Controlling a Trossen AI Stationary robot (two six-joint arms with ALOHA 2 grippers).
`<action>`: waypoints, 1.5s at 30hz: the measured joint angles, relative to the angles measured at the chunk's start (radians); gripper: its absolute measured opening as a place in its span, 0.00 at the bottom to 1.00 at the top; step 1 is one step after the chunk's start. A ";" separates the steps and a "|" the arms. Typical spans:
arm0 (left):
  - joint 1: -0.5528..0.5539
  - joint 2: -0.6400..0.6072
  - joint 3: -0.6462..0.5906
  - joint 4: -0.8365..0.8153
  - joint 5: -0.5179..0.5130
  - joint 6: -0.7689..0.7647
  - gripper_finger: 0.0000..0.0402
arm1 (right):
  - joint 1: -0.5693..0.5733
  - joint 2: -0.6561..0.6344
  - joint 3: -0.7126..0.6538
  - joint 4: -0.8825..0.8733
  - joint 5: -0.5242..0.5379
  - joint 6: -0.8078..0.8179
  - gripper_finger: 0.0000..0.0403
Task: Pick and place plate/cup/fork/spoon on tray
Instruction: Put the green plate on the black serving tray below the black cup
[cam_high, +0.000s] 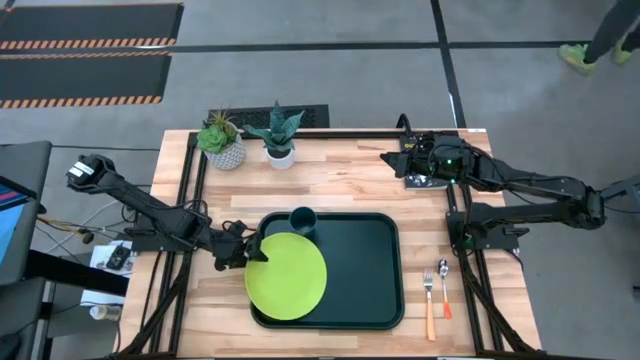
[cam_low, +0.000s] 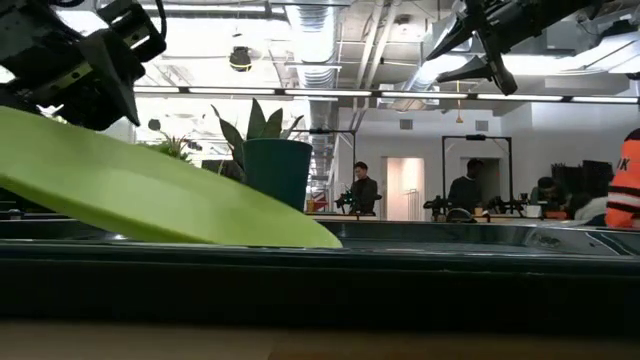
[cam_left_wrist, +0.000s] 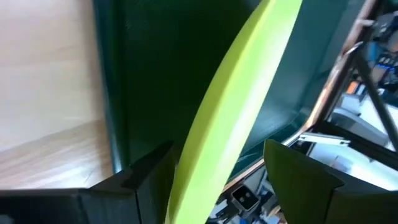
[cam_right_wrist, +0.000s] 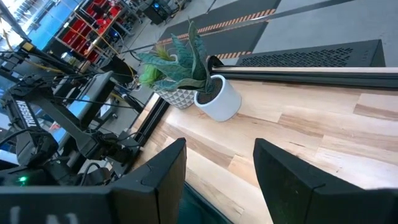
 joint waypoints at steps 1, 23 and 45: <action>0.002 0.000 0.000 -0.005 0.012 -0.001 0.57 | 0.000 0.000 0.000 -0.003 0.000 0.000 0.52; 0.003 0.000 0.000 -0.084 0.031 -0.092 0.49 | 0.000 0.000 0.000 -0.034 0.000 -0.002 0.52; 0.036 0.000 0.000 -0.029 -0.035 0.069 0.48 | 0.000 0.000 0.000 -0.049 0.000 -0.019 0.52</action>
